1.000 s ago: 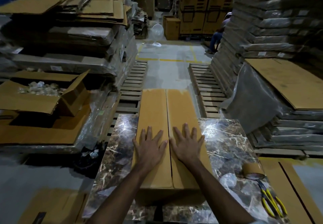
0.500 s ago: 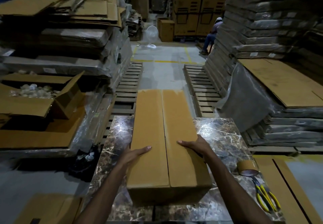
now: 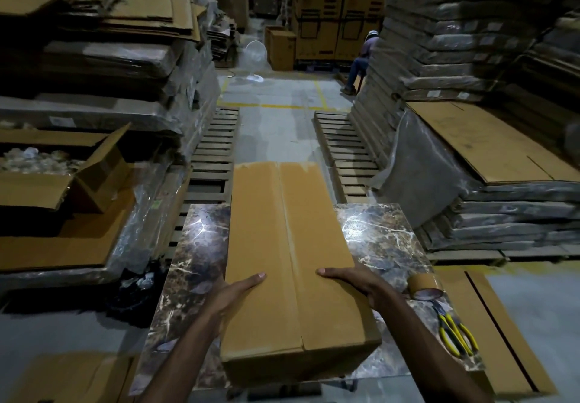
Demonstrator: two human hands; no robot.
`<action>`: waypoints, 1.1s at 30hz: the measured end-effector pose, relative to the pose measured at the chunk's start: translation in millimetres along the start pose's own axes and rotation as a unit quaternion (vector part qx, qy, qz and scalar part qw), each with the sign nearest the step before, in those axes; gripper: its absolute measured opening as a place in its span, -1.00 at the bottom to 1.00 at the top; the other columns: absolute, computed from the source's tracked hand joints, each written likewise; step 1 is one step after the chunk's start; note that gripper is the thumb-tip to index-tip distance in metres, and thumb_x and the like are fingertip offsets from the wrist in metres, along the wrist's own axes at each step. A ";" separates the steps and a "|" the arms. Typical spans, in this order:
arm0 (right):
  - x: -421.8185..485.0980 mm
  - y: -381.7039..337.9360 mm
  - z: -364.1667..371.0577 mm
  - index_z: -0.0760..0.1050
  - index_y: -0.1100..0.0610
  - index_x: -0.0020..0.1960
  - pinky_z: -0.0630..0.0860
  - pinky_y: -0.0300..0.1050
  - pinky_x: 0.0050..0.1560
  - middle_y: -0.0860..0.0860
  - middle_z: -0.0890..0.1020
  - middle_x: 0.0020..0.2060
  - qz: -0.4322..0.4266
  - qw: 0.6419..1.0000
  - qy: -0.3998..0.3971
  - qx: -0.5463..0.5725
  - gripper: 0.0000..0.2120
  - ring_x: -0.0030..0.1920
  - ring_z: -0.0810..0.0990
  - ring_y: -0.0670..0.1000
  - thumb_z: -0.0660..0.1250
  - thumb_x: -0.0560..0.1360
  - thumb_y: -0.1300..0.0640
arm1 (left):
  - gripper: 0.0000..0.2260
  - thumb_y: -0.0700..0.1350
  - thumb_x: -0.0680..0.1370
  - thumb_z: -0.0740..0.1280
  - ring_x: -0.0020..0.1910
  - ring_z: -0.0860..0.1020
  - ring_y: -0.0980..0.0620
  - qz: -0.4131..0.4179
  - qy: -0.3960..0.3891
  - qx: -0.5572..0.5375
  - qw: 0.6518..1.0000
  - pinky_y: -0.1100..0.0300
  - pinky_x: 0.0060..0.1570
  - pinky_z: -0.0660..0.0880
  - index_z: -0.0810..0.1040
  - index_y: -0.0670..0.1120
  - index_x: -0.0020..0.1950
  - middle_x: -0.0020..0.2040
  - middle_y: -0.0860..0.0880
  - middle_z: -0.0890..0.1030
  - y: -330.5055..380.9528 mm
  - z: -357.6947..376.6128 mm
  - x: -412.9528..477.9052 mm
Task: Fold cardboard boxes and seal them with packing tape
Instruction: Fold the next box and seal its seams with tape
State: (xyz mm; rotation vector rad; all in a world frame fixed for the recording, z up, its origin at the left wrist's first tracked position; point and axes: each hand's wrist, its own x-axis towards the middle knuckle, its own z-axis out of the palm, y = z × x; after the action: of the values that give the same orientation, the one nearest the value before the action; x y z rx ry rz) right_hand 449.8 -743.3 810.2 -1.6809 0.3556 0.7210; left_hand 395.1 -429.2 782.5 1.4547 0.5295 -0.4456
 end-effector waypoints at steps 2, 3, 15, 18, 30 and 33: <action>-9.5 2.4 -7.8 0.48 0.07 0.39 0.61 0.21 0.23 0.10 0.72 0.13 -0.015 1.000 -0.004 -0.004 -0.20 0.12 0.72 0.15 0.72 0.25 -0.05 | -0.20 0.16 0.14 0.76 -0.01 0.75 -0.18 0.004 -0.013 0.003 1.000 -0.19 0.07 0.67 0.61 -0.06 0.30 0.05 -0.13 0.76 0.5 5.4 -12.0; -14.9 1.5 -13.6 0.46 0.05 0.40 0.61 0.22 0.24 0.09 0.71 0.15 -0.024 1.000 -0.003 -0.003 -0.16 0.13 0.71 0.15 0.73 0.22 -0.07 | -0.21 0.15 0.15 0.76 -0.01 0.75 -0.18 0.011 -0.012 0.007 1.000 -0.19 0.06 0.67 0.61 -0.05 0.30 0.05 -0.12 0.76 5.0 10.0 -18.8; -104.3 -27.6 -195.3 0.57 0.09 0.27 0.67 -0.09 -0.13 0.06 0.76 0.00 -0.142 0.983 0.094 0.070 -0.45 -0.05 0.76 0.05 0.65 0.35 0.01 | -0.18 0.25 0.29 0.65 0.13 0.60 0.18 0.290 0.029 0.151 0.945 0.09 0.12 0.53 0.35 0.30 0.46 0.22 0.19 0.62 121.1 197.9 -68.8; -122.4 -23.2 -281.6 0.59 0.11 0.28 0.65 0.08 0.14 0.10 0.75 0.08 -0.179 0.975 0.122 0.054 -0.11 0.08 0.73 0.13 0.75 0.05 -0.18 | -0.18 0.24 0.33 0.64 0.12 0.59 0.21 0.328 0.027 0.149 0.932 0.11 0.12 0.52 0.30 0.31 0.50 0.20 0.27 0.60 131.5 286.6 -65.0; -120.0 81.5 -610.7 0.50 0.00 0.37 0.65 0.01 0.01 0.01 0.73 0.09 -0.168 0.964 0.204 0.018 -0.29 0.07 0.72 0.06 0.69 0.28 0.02 | -0.21 0.17 0.30 0.68 0.23 0.62 0.08 0.276 -0.037 0.116 0.953 -0.15 0.28 0.57 0.38 0.21 0.43 0.28 0.14 0.63 67.3 631.7 28.5; -99.8 125.7 -659.0 0.48 0.03 0.36 0.65 -0.09 -0.07 0.05 0.71 0.12 -0.124 0.971 0.200 0.042 -0.35 0.04 0.72 0.04 0.65 0.34 0.11 | -0.10 0.22 0.27 0.67 0.26 0.61 0.04 0.236 -0.055 0.124 0.962 -0.15 0.28 0.57 0.32 0.20 0.51 0.31 0.12 0.61 36.6 689.6 63.7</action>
State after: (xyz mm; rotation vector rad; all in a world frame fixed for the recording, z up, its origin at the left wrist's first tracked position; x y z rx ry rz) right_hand 475.5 -1420.4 839.5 -1.7468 0.4407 0.1764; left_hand 515.2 -1111.9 801.8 1.7224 0.0255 -0.2132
